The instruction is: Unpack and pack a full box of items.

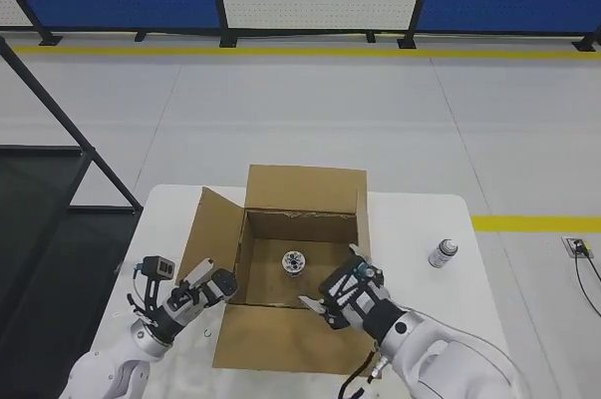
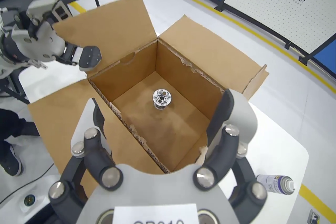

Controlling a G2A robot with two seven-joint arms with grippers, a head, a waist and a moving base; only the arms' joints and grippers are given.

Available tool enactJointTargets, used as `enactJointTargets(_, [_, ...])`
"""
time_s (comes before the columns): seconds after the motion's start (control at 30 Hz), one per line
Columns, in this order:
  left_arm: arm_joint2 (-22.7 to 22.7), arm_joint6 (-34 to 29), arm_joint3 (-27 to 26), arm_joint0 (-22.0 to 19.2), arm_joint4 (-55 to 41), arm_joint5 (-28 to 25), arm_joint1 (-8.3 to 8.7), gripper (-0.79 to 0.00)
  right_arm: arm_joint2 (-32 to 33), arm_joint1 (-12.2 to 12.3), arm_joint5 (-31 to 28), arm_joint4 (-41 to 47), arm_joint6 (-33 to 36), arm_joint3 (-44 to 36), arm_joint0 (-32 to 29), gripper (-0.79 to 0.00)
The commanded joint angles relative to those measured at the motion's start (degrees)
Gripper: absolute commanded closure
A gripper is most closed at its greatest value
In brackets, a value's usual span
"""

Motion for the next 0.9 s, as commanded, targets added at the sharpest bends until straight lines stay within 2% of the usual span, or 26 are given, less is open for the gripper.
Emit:
enactJointTargets(0.0, [0.0,0.1,0.1,0.1,0.0,-0.1,0.00,-0.785,-0.8,-0.2,-0.1,-0.6,1.5,0.6,1.0,-0.785])
enactJointTargets(0.13, [-0.4,0.1,0.1,0.6,-0.3,-0.5,0.02,-0.785,-2.0,-0.4,0.0,-2.4,3.1,1.5,2.3,-0.785])
enactJointTargets(0.27, [-0.6,0.3,-0.1,0.9,-0.4,-0.6,0.03,-0.785,-1.5,-0.6,2.5,-5.0,4.5,1.0,2.3,-0.785])
enactJointTargets(0.53, [-0.6,0.0,-0.1,1.0,-0.5,-0.7,0.03,-0.785,6.1,-0.3,5.0,-4.7,9.4,0.3,0.7,-0.785])
enactJointTargets(0.67, [-0.5,-0.1,-0.1,0.8,-0.4,-0.5,0.03,-0.785,9.8,-0.3,5.7,-0.1,11.1,4.6,1.8,-0.785])
enactJointTargets(0.87, [-0.5,-0.2,0.0,0.7,-0.3,-0.3,0.05,-0.785,11.7,-0.6,5.5,6.6,13.3,13.9,6.2,-0.785])
